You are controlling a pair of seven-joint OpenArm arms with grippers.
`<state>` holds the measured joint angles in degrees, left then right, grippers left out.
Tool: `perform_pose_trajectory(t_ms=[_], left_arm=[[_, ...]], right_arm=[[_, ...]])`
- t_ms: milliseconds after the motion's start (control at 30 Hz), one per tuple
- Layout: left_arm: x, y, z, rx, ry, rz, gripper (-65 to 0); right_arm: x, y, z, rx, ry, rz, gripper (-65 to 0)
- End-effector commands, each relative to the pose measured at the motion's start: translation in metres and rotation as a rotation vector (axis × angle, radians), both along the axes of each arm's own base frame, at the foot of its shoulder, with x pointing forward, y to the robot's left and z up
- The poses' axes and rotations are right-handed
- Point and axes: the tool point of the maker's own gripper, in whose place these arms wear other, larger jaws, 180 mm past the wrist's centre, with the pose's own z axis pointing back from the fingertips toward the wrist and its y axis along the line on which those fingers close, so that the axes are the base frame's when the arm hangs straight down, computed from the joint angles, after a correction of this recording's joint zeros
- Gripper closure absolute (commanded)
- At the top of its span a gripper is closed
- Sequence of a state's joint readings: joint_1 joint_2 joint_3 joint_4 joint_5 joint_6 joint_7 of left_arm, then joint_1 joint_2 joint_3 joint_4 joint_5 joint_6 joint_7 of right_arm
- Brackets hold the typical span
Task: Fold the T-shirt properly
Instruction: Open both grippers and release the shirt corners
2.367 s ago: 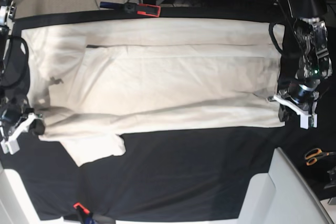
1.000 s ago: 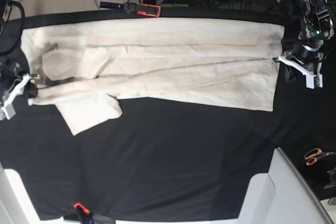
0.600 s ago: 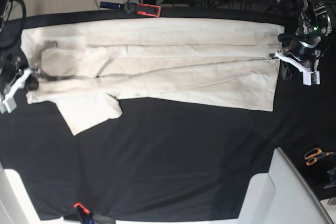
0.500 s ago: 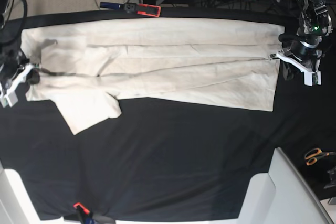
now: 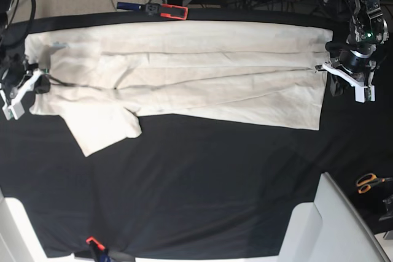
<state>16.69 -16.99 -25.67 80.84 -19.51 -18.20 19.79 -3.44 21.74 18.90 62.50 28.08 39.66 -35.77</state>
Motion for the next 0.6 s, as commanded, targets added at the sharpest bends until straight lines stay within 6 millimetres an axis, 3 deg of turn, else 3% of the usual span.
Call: perform_pose_trajectory(t_ms=[0, 433, 500, 567], left_arm=[[0.0074, 0.0057, 0.0124, 0.020, -0.040, -0.005, 0.0], [0.0020, 0.0107, 0.0049, 0.013, -0.023, 0.016, 0.0], [0.0013, 0.0112, 0.0047, 0.013, -0.022, 0.017, 0.0], [0.0027, 0.0100, 0.0069, 0.013, -0.030, 0.015, 0.0]], right_arm=[[0.0092, -0.0076, 0.0112, -0.008, -0.042, -0.002, -0.6], [0.0015, -0.0009, 0.0059, 0.006, -0.030, -0.005, -2.1], [0.0009, -0.0018, 0.0058, 0.006, -0.030, -0.007, -9.0], [0.0006, -0.0021, 0.0060, 0.005, -0.031, -0.008, -20.7]])
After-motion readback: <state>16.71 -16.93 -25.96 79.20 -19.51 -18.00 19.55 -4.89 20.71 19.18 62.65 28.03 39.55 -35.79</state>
